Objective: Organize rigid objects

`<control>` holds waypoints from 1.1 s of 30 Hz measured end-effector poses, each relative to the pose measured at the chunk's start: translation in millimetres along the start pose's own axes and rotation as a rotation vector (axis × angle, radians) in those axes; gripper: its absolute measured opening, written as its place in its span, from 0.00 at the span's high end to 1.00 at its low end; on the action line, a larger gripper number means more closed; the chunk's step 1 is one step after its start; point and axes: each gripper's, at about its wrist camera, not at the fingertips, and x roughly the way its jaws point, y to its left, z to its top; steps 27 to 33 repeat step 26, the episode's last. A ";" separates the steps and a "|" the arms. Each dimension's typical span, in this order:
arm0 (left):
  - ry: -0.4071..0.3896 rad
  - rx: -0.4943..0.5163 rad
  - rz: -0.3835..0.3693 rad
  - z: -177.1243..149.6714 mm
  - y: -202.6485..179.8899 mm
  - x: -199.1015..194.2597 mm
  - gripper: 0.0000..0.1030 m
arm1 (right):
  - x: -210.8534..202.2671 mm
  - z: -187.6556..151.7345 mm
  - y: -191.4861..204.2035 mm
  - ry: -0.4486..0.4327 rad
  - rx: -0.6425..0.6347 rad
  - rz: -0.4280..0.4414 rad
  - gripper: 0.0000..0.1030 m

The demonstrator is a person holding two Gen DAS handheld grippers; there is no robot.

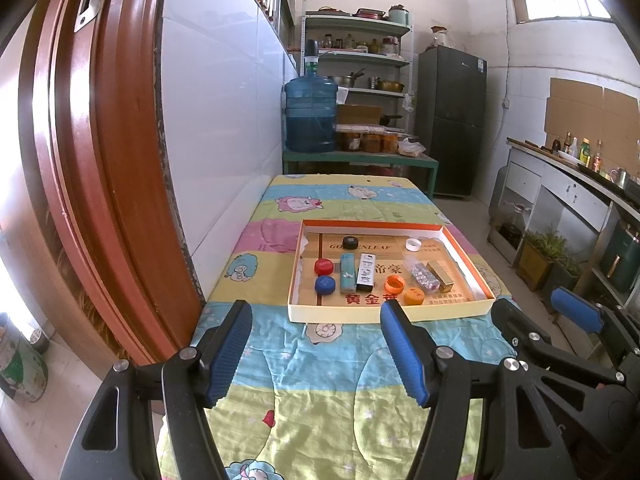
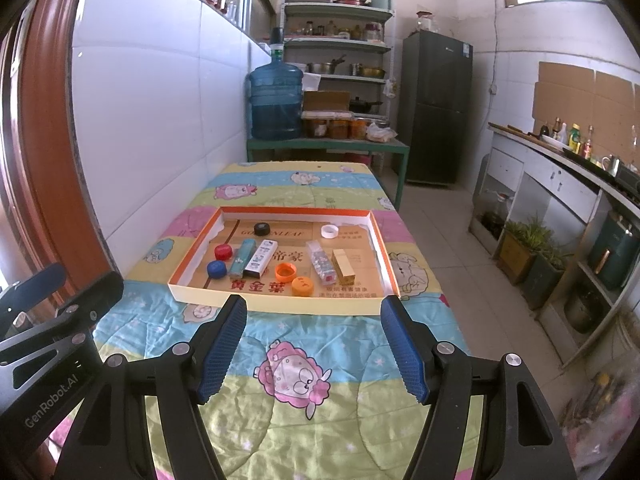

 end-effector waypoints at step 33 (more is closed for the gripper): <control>-0.004 -0.001 -0.022 -0.4 -8.1 -1.6 0.35 | 0.0 -0.4 0.2 -0.002 0.001 0.000 0.31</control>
